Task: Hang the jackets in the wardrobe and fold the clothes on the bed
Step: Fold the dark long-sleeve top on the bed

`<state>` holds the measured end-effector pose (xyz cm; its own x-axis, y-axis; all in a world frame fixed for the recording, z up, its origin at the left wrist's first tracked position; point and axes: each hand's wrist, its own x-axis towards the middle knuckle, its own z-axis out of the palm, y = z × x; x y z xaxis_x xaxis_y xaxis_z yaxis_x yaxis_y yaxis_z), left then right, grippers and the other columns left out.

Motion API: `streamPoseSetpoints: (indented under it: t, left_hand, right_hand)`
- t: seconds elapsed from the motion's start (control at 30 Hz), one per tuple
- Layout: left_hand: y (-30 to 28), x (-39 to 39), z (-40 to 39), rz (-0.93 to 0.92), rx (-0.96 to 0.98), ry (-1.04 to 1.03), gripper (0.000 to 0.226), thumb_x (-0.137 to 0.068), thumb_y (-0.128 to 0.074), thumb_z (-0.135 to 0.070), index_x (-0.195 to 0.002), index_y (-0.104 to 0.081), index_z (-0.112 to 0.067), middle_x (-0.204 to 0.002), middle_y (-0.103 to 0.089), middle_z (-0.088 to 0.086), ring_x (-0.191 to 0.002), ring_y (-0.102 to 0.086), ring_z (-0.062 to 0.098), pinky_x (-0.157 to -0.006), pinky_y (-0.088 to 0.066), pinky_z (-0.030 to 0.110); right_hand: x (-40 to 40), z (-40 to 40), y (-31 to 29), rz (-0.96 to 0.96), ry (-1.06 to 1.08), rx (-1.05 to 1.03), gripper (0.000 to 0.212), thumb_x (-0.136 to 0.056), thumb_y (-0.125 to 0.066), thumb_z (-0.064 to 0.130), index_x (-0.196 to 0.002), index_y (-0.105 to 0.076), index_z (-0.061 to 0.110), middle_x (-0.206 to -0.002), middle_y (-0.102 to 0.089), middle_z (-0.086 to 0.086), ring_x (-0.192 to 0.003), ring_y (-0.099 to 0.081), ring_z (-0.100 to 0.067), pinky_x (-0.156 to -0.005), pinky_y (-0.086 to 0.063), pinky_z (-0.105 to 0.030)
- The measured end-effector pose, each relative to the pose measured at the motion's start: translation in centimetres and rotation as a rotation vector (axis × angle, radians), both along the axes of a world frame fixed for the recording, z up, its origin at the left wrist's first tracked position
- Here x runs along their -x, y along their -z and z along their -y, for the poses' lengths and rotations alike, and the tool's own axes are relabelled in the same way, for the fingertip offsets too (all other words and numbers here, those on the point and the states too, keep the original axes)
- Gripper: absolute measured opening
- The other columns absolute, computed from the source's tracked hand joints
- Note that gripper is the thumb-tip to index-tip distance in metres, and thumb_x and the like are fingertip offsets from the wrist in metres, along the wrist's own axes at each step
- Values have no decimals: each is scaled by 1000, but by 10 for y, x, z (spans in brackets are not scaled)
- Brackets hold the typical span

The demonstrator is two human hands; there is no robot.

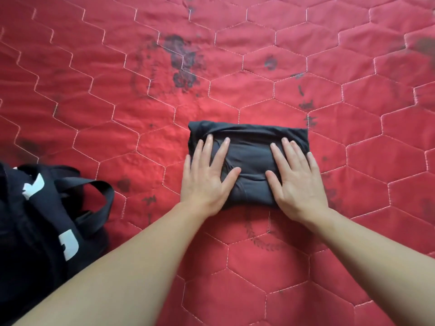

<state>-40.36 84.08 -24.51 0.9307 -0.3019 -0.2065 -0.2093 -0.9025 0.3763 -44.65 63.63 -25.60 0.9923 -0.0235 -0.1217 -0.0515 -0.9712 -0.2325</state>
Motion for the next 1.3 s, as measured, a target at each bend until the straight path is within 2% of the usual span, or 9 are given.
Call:
streamPoseSetpoints:
  t: [0.27,0.43,0.57,0.63,0.73,0.9,1.03,1.17,1.3]
  left_hand:
    - [-23,9,4,-200,301,-514,86,-80,-67,-34,-152,-23,-17,-155,-28,6,-143,-24,22,-117,-19,34]
    - [-32,-4,0,-429,439,-849,72,-69,-75,-44,-130,-53,-15,-131,-53,4,-109,-56,20,-100,-46,38]
    - [-38,-13,3,-650,693,-903,60,-64,-82,-54,-108,-66,-17,-103,-71,-1,-90,-70,17,-76,-57,32]
    - [-39,-15,-3,-762,775,-864,44,-70,-82,-45,-99,-69,-14,-95,-75,2,-79,-73,17,-59,-56,25]
    - [-36,-9,-17,-849,1008,-808,32,-85,-71,-32,-107,-69,-9,-101,-75,7,-89,-73,20,-67,-57,30]
    - [-36,10,-18,-813,1028,-930,31,-96,-56,-37,-113,-67,-13,-105,-74,6,-88,-72,19,-71,-59,34]
    - [-53,29,-8,-1155,1124,-967,65,-65,-68,-58,-116,-63,-19,-98,-74,10,-83,-73,26,-62,-59,37]
    - [-71,32,2,-1223,1389,-1039,34,-70,-74,-20,-100,-63,-7,-77,-73,9,-70,-73,20,-56,-58,28]
    - [-78,25,6,-1111,1353,-1100,22,-84,-66,2,-105,-60,0,-80,-69,11,-63,-71,14,-53,-57,23]
  right_hand:
    - [14,-8,-24,21,614,-435,72,-82,-69,38,-142,-37,16,-136,-49,-6,-127,-42,-25,-101,-34,-34]
    - [-11,-10,-34,-178,981,-868,58,-65,-81,50,-108,-60,18,-98,-65,6,-93,-63,-17,-75,-46,-30]
    - [-16,-11,-36,-342,950,-1217,22,-76,-80,27,-90,-72,13,-85,-74,0,-70,-71,-12,-61,-56,-24]
    - [-13,-3,-41,-349,924,-1308,23,-82,-75,22,-102,-71,10,-94,-75,-6,-83,-72,-19,-77,-59,-35]
    - [-6,10,-57,-363,869,-1475,24,-90,-66,21,-111,-67,11,-106,-73,-11,-94,-71,-25,-89,-55,-44]
    - [-6,10,-82,-300,716,-1551,16,-95,-58,21,-107,-65,13,-105,-73,-9,-92,-71,-22,-78,-58,-36]
    - [-14,3,-104,-247,689,-1603,27,-97,-55,22,-118,-62,7,-110,-71,-12,-97,-69,-26,-81,-56,-39]
    - [-19,10,-125,-203,681,-1585,23,-97,-55,22,-114,-62,8,-106,-72,-11,-90,-70,-23,-75,-58,-36]
    - [-23,27,-145,-187,657,-1579,27,-96,-55,25,-118,-61,9,-107,-72,-10,-88,-71,-23,-70,-58,-37]
